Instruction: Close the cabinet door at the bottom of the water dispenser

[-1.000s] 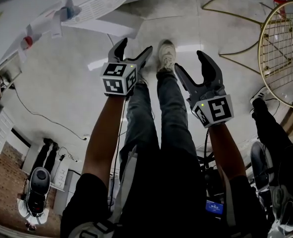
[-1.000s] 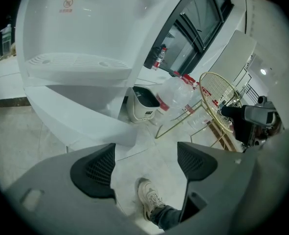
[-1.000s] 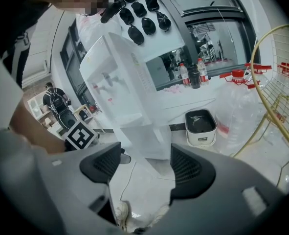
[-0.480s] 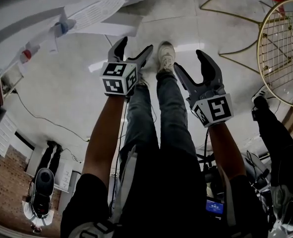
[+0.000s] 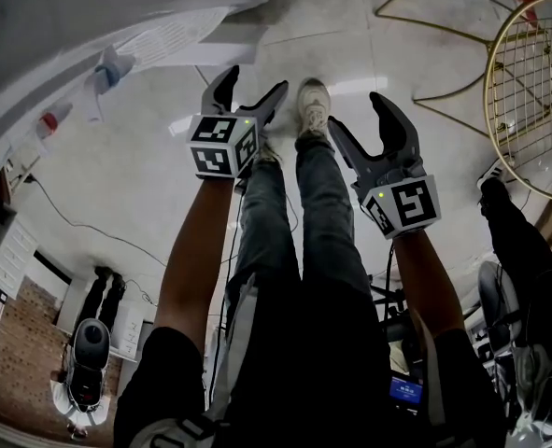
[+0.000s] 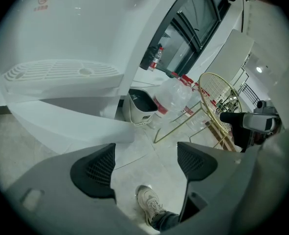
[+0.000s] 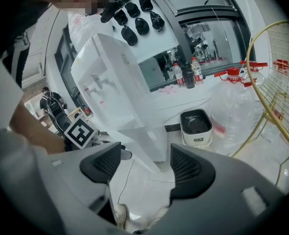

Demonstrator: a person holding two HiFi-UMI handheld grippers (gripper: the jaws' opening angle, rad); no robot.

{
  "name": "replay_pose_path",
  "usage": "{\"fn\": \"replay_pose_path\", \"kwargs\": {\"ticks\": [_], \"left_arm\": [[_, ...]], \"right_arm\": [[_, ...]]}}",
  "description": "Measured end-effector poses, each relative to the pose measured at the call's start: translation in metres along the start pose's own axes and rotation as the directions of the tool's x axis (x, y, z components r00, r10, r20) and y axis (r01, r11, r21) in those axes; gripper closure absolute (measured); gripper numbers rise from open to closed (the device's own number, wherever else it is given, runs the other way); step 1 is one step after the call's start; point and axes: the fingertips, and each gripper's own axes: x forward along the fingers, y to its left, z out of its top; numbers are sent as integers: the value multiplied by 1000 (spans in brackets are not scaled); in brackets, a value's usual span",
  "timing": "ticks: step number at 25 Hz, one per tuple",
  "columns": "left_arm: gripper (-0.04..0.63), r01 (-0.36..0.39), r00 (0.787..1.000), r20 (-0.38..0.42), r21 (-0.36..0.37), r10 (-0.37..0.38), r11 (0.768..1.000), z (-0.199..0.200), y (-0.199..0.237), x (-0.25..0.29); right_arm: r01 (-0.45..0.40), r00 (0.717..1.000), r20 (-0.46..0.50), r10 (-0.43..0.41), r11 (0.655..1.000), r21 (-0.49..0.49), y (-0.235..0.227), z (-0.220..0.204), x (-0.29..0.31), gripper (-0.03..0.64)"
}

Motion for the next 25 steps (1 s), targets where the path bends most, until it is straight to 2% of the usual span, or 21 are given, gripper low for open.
{"fn": "replay_pose_path", "kwargs": {"ticks": [6, 25], "left_arm": [[184, 1, 1000, 5, 9, -1, 1000, 12, 2, 7], [184, -18, 1000, 8, 16, 18, 1000, 38, 16, 22]], "right_arm": [[4, 1000, -3, -4, 1000, -20, -12, -4, 1, 304], [15, 1000, -6, -15, 1000, 0, -27, 7, 11, 304]]}}
